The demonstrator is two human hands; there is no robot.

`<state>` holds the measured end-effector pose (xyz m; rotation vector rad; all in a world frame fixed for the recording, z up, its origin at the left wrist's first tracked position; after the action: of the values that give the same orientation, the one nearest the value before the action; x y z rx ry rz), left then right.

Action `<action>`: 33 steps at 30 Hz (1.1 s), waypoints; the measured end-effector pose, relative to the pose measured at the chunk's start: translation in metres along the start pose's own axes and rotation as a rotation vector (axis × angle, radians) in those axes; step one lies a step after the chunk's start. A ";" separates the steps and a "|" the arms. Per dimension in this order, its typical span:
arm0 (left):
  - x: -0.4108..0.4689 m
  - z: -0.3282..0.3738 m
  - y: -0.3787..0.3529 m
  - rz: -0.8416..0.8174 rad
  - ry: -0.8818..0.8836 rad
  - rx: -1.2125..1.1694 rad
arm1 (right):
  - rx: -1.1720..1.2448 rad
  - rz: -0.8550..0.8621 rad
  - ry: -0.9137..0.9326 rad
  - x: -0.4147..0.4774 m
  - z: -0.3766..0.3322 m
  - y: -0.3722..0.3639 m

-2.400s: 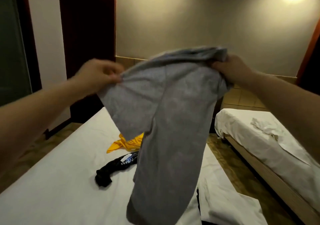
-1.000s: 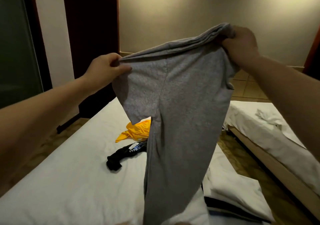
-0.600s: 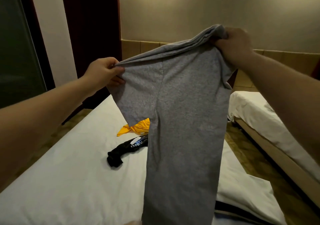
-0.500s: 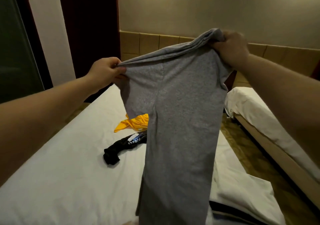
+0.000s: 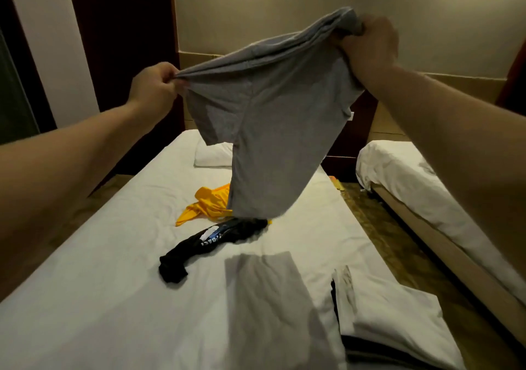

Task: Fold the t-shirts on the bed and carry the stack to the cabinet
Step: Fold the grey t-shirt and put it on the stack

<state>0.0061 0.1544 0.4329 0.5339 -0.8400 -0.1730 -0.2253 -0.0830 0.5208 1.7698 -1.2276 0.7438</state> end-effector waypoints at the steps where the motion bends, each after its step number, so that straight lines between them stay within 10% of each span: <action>1: -0.005 -0.002 0.005 0.000 0.007 -0.021 | -0.007 -0.004 0.013 -0.007 -0.006 0.005; 14: -0.320 -0.093 -0.020 -0.426 0.099 0.145 | -0.040 -0.748 -0.034 -0.318 -0.007 0.021; 33: -0.504 -0.120 -0.027 -0.478 0.300 0.164 | -0.030 -1.119 -0.161 -0.604 -0.032 0.080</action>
<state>-0.2371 0.3538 0.0199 0.8881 -0.4253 -0.4516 -0.5096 0.1989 0.0598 2.1246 -0.1833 -0.0784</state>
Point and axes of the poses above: each hand's wrist, its own x-axis towards the middle knuckle, its own y-axis out of the back of the hand, z = x × y, the point moved 8 cm from there along x, towards the middle knuckle, and after that the axes turned 13 degrees about x, right-handed, at the moved point
